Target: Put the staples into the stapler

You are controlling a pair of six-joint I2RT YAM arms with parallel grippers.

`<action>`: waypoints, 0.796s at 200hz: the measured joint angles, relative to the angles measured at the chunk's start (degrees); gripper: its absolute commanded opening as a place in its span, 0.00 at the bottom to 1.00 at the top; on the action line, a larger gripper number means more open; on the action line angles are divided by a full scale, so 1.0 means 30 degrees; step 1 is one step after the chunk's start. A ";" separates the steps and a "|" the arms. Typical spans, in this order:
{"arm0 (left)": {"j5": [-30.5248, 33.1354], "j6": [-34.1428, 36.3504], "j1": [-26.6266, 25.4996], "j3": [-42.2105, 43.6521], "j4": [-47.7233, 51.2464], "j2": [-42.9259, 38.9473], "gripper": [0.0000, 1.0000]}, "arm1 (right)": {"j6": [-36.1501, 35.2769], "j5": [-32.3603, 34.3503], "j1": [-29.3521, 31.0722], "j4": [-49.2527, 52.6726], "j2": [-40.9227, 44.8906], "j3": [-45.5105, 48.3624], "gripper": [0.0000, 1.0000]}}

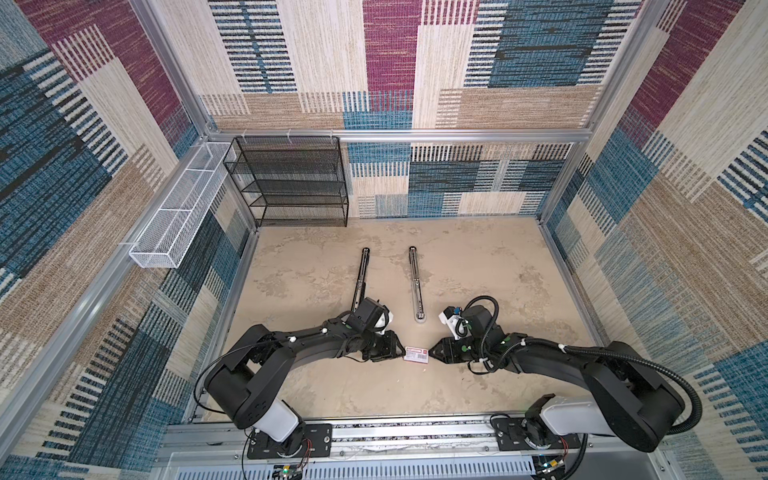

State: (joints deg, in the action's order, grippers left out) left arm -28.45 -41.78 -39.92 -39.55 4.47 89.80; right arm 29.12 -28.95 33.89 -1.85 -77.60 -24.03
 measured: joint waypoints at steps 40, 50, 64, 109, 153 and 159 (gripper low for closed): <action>-0.0466 0.0000 -0.0073 -0.0219 -0.0554 0.0845 0.32 | 0.0124 0.0102 0.0051 -0.0022 -0.0095 0.0000 0.35; -0.0634 -0.0007 -0.0087 -0.0379 -0.0787 0.1173 0.29 | 0.0131 0.0175 0.0051 -0.0015 -0.0095 0.0000 0.35; -0.0816 0.0000 -0.0109 -0.0576 -0.1071 0.1566 0.28 | 0.0146 0.0219 0.0051 -0.0015 -0.0080 0.0000 0.35; -0.1158 0.0000 -0.0109 -0.1071 -0.1202 0.2361 0.06 | 0.0189 0.0219 0.0051 -0.0080 -0.0270 0.0000 0.35; -0.1348 0.0073 -0.0109 -0.1239 -0.1217 0.2528 0.00 | 0.0248 0.0342 0.0058 -0.0131 -0.0306 -0.0124 0.42; -0.1348 0.0073 -0.0109 -0.1239 -0.1217 0.2528 0.00 | 0.0248 0.0364 0.0058 -0.0131 -0.0299 -0.0153 0.42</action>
State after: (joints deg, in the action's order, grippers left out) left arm -32.49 -41.56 -40.25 -43.27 0.82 97.38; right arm 29.87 -27.86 34.06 -2.24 -78.50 -24.49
